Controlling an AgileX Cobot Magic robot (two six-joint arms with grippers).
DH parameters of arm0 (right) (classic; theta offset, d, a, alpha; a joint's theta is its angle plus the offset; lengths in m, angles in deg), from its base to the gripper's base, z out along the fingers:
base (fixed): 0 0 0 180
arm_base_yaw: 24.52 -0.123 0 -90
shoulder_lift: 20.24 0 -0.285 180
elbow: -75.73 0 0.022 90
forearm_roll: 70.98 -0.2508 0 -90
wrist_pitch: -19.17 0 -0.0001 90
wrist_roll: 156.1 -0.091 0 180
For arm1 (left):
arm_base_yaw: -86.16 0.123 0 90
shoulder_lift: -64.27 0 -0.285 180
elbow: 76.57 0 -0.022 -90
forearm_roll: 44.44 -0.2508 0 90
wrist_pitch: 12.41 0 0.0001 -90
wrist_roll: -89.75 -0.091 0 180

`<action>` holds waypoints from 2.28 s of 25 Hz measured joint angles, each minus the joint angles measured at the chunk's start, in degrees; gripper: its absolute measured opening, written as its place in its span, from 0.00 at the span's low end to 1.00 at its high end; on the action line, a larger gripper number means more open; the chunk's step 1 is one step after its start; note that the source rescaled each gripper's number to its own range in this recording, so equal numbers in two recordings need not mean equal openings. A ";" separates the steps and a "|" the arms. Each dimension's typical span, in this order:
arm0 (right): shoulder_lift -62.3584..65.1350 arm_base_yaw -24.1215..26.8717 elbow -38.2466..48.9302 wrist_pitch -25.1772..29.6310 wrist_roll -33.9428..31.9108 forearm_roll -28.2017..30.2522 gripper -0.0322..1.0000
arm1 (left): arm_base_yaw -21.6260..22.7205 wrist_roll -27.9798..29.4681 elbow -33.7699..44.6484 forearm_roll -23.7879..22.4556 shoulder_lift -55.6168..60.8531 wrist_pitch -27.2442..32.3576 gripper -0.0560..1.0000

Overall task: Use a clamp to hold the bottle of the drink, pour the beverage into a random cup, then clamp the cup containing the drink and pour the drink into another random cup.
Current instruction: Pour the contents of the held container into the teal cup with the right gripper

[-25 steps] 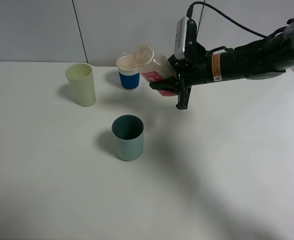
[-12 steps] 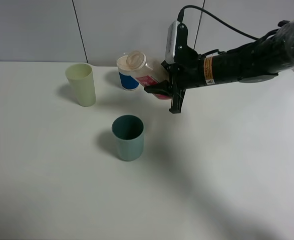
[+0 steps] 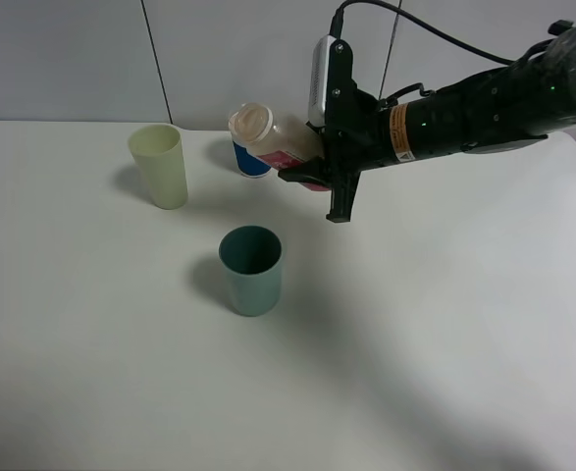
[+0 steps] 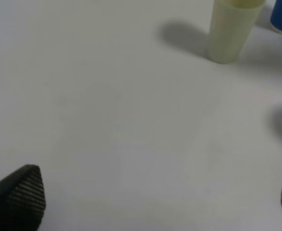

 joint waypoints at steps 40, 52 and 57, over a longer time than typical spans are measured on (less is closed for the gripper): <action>11.07 -5.38 7.33 11.71 -2.55 6.28 0.07 | 0.00 0.00 0.00 0.00 0.00 0.00 1.00; 11.56 -6.42 11.38 14.99 -4.80 8.87 0.07 | 0.00 0.00 0.00 0.00 0.00 0.00 1.00; 12.34 -6.42 11.91 15.31 -3.88 8.87 0.07 | 0.00 0.00 0.00 0.00 0.00 0.00 1.00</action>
